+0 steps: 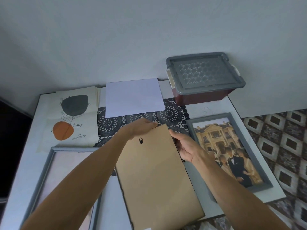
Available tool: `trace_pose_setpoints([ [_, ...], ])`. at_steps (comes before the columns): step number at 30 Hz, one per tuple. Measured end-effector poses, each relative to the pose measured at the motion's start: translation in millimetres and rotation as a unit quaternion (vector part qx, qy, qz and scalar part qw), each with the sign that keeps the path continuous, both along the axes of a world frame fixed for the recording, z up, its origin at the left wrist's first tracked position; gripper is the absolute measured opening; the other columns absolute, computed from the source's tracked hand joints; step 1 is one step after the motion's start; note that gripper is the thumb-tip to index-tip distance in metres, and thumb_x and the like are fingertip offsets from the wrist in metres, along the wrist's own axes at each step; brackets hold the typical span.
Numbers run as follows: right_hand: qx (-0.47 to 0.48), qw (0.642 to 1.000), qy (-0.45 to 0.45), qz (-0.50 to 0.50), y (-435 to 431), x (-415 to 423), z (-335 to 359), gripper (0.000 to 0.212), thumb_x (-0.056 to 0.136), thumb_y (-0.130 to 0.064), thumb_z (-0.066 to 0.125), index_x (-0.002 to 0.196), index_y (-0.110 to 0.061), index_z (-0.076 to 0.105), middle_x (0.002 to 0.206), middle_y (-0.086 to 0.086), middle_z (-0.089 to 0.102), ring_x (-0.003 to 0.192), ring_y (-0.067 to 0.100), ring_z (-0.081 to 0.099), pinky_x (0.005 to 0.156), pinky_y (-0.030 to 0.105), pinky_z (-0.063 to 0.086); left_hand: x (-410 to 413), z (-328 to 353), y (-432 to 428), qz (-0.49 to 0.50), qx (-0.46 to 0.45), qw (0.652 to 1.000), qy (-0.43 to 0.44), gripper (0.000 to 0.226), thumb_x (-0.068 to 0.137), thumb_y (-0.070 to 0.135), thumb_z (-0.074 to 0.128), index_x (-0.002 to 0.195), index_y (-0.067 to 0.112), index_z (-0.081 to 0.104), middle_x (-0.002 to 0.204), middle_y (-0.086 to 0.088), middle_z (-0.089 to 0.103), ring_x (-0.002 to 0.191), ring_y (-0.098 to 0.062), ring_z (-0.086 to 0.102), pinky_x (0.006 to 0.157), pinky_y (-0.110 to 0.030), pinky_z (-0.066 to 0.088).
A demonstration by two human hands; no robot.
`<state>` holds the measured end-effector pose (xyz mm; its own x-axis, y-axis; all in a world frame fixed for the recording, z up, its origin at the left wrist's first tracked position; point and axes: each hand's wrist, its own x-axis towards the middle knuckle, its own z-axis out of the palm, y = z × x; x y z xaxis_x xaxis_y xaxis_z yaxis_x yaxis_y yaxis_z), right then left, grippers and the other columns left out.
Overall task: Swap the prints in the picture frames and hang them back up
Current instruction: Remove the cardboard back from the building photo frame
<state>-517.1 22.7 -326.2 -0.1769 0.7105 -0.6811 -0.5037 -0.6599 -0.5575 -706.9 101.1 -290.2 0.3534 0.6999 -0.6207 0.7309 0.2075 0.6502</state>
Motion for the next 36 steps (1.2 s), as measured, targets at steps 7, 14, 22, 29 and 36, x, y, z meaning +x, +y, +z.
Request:
trace_pose_setpoints([
  [7,0.026,0.998,-0.042,-0.033,-1.7,8.6,-5.4,0.022,0.103,-0.018,0.05,0.097,-0.012,0.07,0.089,0.005,0.077,0.077,0.015,0.073,0.065,0.03,0.058,-40.5,-14.1,-0.4,-0.008,0.174,0.982,0.072,0.039,0.105,0.036,0.04,0.111,0.006,0.064,0.102,-0.009,0.068,0.098,-0.023,0.063,0.09,-0.032,0.047],
  [14,0.046,0.991,-0.129,-0.005,3.5,4.8,-10.0,0.026,0.104,-0.019,0.046,0.099,-0.009,0.069,0.1,0.007,0.074,0.088,0.02,0.071,0.077,0.033,0.057,-69.9,-9.7,-11.5,-0.006,0.041,0.999,0.006,0.07,0.092,0.064,0.045,0.127,0.005,0.062,0.125,-0.03,0.058,0.109,-0.036,0.063,0.11,-0.058,0.035],
  [22,0.241,0.873,-0.419,0.058,8.8,-12.3,1.5,0.037,0.096,-0.039,0.061,0.129,-0.024,0.058,0.117,-0.016,0.059,0.103,0.0,0.057,0.083,0.018,0.044,-74.8,-12.4,-7.4,0.051,-0.154,0.982,-0.096,0.053,0.094,0.05,0.055,0.105,0.001,0.071,0.101,-0.012,0.074,0.088,-0.022,0.072,0.076,-0.032,0.055],
  [29,0.276,0.87,-0.408,0.02,5.9,-12.1,-3.7,0.032,0.091,-0.034,0.069,0.121,-0.023,0.067,0.112,-0.013,0.069,0.101,-0.002,0.063,0.084,0.017,0.05,-78.3,-12.7,-8.4,0.107,-0.216,0.963,-0.123,0.054,0.092,0.051,0.059,0.112,0.002,0.07,0.108,-0.012,0.074,0.091,-0.023,0.073,0.071,-0.032,0.059],
  [36,0.277,0.874,-0.398,-0.015,5.9,-10.5,-11.8,0.02,0.089,-0.031,0.072,0.109,-0.033,0.068,0.102,-0.007,0.07,0.094,0.007,0.065,0.083,0.025,0.054,-75.3,-14.5,-6.7,0.111,-0.215,0.962,-0.129,0.054,0.092,0.051,0.058,0.113,0.003,0.07,0.111,-0.012,0.073,0.101,-0.026,0.071,0.089,-0.041,0.057],
])
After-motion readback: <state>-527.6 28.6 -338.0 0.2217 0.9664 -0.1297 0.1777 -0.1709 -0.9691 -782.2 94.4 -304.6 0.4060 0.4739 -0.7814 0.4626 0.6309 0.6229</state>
